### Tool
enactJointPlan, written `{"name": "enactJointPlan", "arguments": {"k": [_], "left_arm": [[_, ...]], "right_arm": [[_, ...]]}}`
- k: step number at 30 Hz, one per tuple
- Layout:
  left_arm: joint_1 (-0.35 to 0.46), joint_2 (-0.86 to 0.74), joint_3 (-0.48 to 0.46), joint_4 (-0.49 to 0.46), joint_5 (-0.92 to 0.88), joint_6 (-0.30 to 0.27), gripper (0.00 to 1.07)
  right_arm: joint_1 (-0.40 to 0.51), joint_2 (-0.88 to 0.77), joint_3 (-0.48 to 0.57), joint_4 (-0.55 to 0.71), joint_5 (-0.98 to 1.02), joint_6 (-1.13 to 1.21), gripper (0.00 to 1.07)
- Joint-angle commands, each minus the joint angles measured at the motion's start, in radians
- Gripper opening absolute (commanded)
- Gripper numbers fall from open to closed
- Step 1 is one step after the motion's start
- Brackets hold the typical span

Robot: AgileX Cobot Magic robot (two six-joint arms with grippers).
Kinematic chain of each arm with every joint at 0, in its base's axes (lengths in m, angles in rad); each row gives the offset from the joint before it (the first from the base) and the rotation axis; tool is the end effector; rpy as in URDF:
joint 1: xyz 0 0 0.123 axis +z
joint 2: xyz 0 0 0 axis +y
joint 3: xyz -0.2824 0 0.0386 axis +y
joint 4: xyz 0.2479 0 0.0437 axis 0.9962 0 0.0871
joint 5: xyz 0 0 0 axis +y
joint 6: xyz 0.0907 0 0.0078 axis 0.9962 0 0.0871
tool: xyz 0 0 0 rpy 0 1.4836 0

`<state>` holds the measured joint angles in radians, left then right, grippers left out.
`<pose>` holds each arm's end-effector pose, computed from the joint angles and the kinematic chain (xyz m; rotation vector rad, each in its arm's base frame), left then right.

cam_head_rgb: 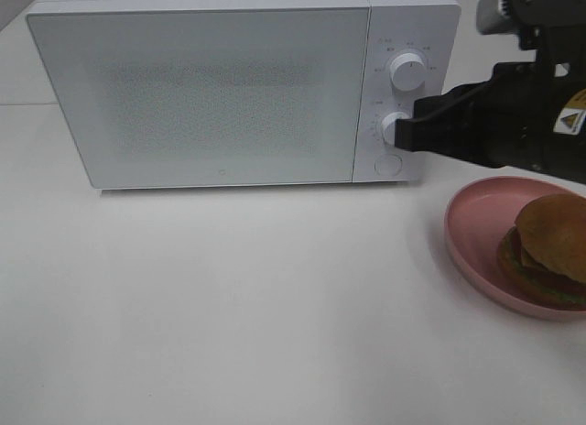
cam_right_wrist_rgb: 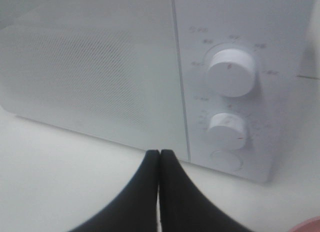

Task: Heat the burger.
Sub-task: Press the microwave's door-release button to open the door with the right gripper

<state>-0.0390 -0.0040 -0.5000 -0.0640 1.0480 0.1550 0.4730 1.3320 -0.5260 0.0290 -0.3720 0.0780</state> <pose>-0.0052 -0.0048 0.2783 0.1988 2.0162 -0.0031 0.2314 0.1173 0.2268 -0.3472 1.9046 0.3774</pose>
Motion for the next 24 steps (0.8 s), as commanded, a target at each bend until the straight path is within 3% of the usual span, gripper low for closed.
{"name": "enactJointPlan", "arguments": {"k": [1,14,24], "left_arm": [[-0.001,-0.027,0.003,0.002,-0.014,0.0,0.0],[-0.001,-0.027,0.003,0.002,-0.014,0.0,0.0],[-0.001,-0.027,0.003,0.002,-0.014,0.0,0.0]], "right_arm": [[0.055,0.056,-0.008,0.025,-0.036,0.031,0.0],[0.089,0.276,-0.008,0.026,-0.154,0.066,0.0],[0.089,0.396,-0.008,0.065,-0.329,0.508,0.0]]}}
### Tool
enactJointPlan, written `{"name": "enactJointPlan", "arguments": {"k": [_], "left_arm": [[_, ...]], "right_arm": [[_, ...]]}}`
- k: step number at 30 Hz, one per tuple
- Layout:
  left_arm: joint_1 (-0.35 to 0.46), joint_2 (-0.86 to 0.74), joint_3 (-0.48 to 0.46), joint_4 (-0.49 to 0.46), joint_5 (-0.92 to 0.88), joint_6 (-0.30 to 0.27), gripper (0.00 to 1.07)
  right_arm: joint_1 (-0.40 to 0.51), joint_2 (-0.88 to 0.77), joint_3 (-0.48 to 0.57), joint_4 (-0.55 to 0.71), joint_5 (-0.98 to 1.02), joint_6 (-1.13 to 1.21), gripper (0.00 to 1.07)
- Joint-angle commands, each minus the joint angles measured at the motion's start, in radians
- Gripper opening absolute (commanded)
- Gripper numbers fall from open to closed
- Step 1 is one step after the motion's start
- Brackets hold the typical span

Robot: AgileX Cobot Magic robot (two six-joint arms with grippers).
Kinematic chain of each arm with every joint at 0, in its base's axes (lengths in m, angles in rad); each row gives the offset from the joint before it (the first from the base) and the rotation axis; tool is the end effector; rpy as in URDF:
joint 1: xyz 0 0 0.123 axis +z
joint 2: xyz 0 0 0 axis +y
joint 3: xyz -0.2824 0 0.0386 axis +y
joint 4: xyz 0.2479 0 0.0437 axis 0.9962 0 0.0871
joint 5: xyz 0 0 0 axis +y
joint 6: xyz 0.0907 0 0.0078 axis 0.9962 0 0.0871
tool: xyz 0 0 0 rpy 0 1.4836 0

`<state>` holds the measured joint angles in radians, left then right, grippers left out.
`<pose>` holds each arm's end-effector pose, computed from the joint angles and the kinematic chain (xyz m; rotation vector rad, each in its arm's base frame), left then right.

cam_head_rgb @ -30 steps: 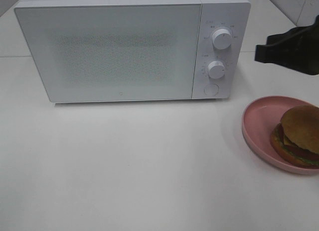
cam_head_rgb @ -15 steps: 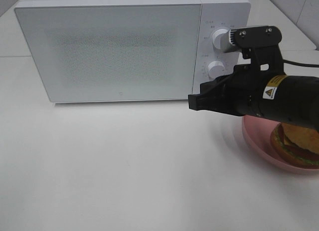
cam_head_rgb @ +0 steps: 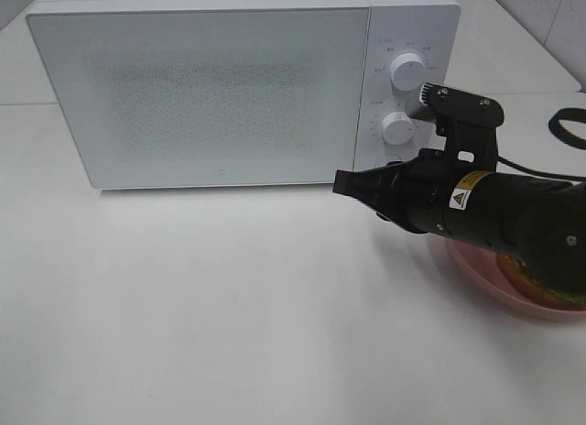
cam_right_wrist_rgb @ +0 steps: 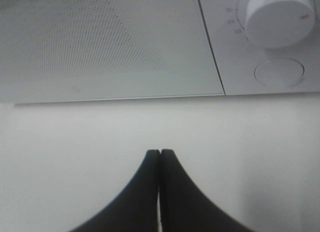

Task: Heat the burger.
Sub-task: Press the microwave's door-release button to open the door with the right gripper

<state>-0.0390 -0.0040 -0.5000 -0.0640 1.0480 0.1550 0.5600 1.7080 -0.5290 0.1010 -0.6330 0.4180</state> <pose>-0.0052 -0.0048 0.2783 0.1988 2.0162 -0.0031 0.2513 0.1512 0.1445 -0.0245 2.0849 0.5991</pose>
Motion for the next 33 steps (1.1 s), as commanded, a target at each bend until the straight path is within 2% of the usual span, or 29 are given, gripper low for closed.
{"name": "enactJointPlan", "arguments": {"k": [1,2,8,19,22,26,33], "left_arm": [[-0.001,-0.027,0.003,0.002,-0.014,0.0,0.0],[-0.001,-0.027,0.003,0.002,-0.014,0.0,0.0],[-0.001,-0.027,0.003,0.002,-0.014,0.0,0.0],[-0.001,-0.027,0.003,0.002,-0.014,0.0,0.0],[-0.001,-0.027,0.003,0.002,-0.014,0.0,0.0],[-0.001,-0.027,0.003,0.002,-0.014,0.0,0.0],[-0.001,-0.027,0.003,0.002,-0.014,0.0,0.0]], "right_arm": [[0.002,0.025,-0.005,-0.013,-0.079,0.235,0.0],[0.002,0.025,-0.005,-0.012,-0.102,0.343,0.0],[0.002,0.025,-0.005,-0.012,-0.183,0.504,0.0],[0.002,0.025,-0.005,0.0,-0.192,0.858,0.0],[0.002,0.025,-0.005,0.027,-0.192,0.881,0.0],[0.002,0.025,-0.005,0.16,-0.193,0.876,0.0],[0.002,0.046,-0.012,0.271,-0.185,0.8,0.0]]}}
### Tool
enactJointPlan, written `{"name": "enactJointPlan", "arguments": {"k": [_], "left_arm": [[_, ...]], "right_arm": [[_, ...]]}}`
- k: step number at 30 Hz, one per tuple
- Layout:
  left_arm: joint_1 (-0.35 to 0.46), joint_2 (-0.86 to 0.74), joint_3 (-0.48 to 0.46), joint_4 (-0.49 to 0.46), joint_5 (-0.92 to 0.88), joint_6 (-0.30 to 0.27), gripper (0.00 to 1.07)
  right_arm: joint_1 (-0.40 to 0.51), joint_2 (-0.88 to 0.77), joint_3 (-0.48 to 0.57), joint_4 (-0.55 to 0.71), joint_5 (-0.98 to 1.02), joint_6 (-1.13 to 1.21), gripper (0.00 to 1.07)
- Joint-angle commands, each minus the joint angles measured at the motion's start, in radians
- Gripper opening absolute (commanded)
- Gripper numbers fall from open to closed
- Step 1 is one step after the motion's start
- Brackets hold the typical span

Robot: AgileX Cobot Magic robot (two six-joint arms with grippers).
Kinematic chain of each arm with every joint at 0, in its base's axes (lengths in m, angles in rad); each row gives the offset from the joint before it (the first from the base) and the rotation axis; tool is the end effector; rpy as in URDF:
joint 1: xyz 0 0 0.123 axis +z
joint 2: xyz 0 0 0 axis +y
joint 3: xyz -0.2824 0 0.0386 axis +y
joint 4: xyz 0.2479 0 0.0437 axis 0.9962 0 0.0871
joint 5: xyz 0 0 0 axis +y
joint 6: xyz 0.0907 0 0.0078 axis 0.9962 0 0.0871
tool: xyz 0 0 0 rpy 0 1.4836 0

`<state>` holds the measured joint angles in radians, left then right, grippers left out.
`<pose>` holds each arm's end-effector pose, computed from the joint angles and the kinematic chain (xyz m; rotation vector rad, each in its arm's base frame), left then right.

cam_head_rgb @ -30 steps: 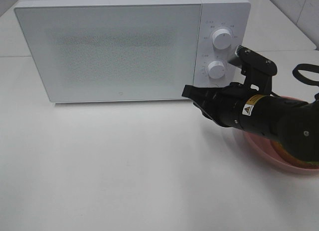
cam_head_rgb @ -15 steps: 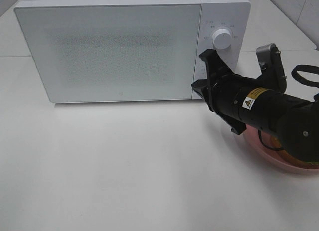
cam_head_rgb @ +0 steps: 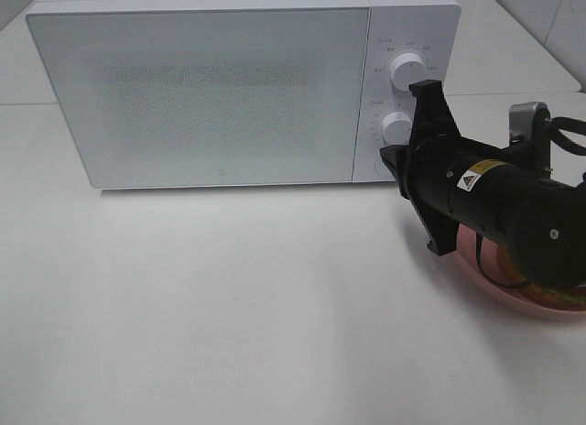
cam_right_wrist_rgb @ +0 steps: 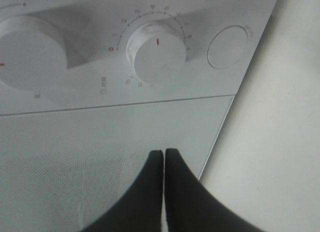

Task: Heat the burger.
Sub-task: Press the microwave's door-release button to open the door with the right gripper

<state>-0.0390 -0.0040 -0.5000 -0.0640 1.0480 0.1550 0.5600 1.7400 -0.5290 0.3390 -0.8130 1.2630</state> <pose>-0.0052 -0.0048 0.2783 0.1988 2.0162 -0.0031 0.2633 0.1392 0.1486 1.0979 1.7636 1.1241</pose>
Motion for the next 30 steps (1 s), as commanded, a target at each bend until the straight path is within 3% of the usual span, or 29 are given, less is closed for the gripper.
{"name": "enactJointPlan", "arguments": {"k": [1,12,30], "left_arm": [[-0.001,-0.027,0.003,0.002,-0.014,0.0,0.0],[-0.001,-0.027,0.003,0.002,-0.014,0.0,0.0],[-0.001,-0.027,0.003,0.002,-0.014,0.0,0.0]], "right_arm": [[0.002,0.014,-0.012,0.033,-0.005,-0.045,0.0],[0.002,0.124,-0.105,0.028,-0.016,-0.041,0.0],[-0.004,0.27,-0.193,0.136,-0.028,-0.047,0.0]]}}
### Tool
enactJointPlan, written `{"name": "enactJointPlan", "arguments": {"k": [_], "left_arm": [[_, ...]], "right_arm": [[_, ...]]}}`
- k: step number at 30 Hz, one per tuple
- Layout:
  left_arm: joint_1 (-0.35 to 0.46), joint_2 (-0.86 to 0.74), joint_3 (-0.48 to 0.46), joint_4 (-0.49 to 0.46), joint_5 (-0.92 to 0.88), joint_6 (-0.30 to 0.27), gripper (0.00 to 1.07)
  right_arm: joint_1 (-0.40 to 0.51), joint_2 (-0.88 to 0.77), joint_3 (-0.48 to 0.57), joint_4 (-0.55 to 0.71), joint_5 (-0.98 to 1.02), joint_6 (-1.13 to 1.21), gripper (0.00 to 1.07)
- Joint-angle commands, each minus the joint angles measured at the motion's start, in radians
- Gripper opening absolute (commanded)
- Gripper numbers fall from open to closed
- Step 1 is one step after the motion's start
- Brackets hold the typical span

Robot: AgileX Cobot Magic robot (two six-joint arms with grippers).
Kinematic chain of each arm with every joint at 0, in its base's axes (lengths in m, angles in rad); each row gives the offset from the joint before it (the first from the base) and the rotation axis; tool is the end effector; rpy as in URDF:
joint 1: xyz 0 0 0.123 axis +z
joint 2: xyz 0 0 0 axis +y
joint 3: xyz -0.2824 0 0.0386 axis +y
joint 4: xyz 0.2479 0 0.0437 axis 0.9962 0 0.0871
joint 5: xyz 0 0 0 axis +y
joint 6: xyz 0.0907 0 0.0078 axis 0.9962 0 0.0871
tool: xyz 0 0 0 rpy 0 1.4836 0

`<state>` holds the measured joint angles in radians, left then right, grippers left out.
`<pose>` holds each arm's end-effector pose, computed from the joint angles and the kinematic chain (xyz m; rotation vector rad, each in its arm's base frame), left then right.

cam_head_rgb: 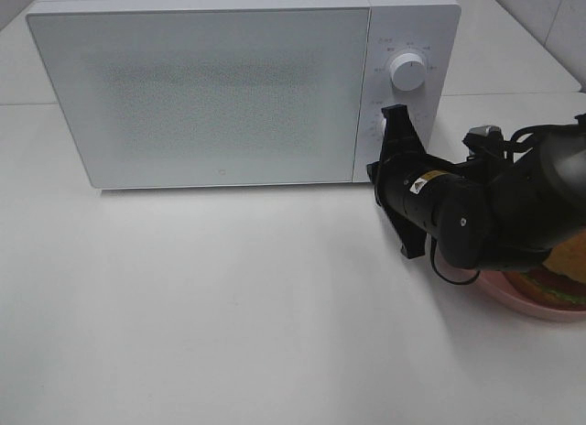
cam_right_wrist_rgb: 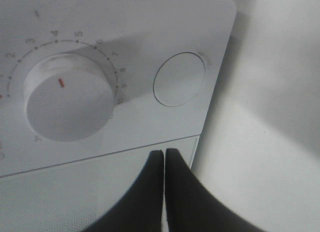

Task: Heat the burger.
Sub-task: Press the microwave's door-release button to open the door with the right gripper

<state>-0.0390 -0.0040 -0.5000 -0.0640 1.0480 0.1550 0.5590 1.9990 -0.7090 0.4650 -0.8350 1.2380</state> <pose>-0.0052 -0.0048 0.2783 0.1988 2.0162 -0.0031 0.3054 0.1554 0.1024 1.2193 1.7374 1.0132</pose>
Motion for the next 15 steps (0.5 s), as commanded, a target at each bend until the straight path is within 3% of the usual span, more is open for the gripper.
{"name": "enactJointPlan", "arguments": {"k": [1,15], "left_arm": [[-0.001,-0.027,0.003,0.002,-0.014,0.0,0.0],[-0.001,-0.027,0.003,0.002,-0.014,0.0,0.0]], "right_arm": [[-0.003,0.011,-0.013,0.01,-0.006,-0.022,0.0],[-0.016,0.017,-0.07,0.101,0.006,-0.138,0.0]]}}
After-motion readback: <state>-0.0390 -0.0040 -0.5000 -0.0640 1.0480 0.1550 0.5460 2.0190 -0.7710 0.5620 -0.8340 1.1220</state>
